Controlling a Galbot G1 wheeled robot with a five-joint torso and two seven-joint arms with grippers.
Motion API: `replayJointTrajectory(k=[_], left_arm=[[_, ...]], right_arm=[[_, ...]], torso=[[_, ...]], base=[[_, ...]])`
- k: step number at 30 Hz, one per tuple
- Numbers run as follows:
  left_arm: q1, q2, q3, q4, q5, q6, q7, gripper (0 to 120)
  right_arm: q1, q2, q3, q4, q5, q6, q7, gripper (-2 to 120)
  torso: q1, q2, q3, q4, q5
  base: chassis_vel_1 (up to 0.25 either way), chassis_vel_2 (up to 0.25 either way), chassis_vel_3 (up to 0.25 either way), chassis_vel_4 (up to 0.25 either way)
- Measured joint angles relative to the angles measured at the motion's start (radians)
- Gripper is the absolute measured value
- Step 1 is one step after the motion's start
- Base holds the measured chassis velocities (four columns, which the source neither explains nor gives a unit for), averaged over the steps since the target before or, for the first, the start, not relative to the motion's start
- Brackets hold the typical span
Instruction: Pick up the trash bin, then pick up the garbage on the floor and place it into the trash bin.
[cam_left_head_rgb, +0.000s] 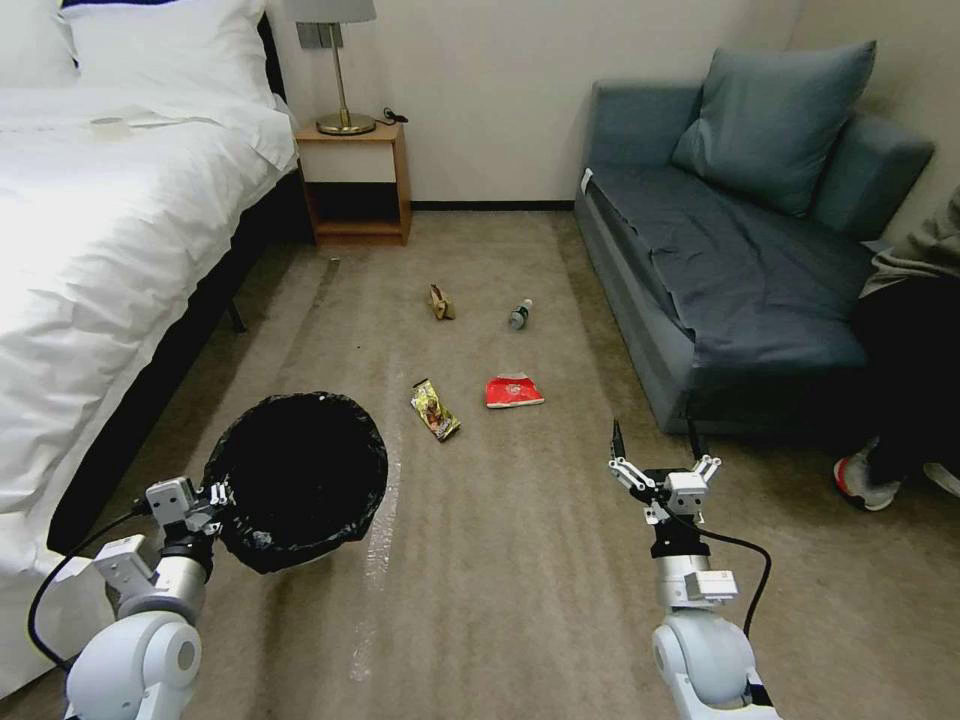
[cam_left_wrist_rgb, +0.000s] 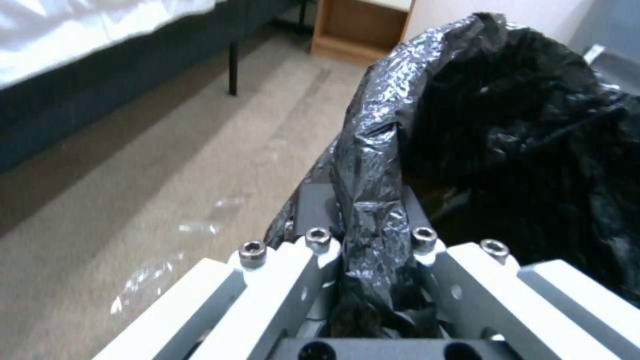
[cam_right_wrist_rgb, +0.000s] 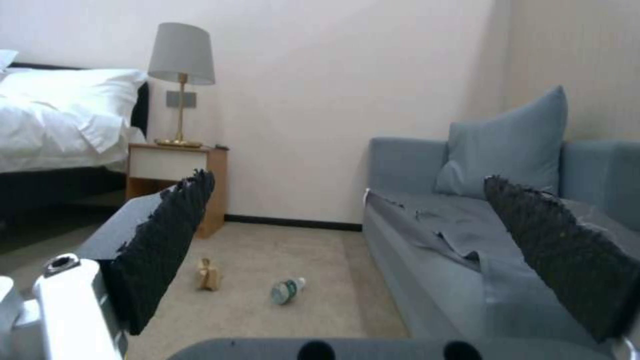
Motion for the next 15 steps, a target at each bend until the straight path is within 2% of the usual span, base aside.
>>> replayJointTrajectory(k=[15], left_arm=[[-0.009,-0.019,-0.004,0.008,-0.002,-0.032,-0.013,4]], right_arm=[[-0.012,0.008,0.002,-0.004,-0.001,0.001,-0.027,100]], torso=[[0.0,0.0,0.0,0.0,-0.0002]], base=[[-0.008,0.006,0.005,-0.007]])
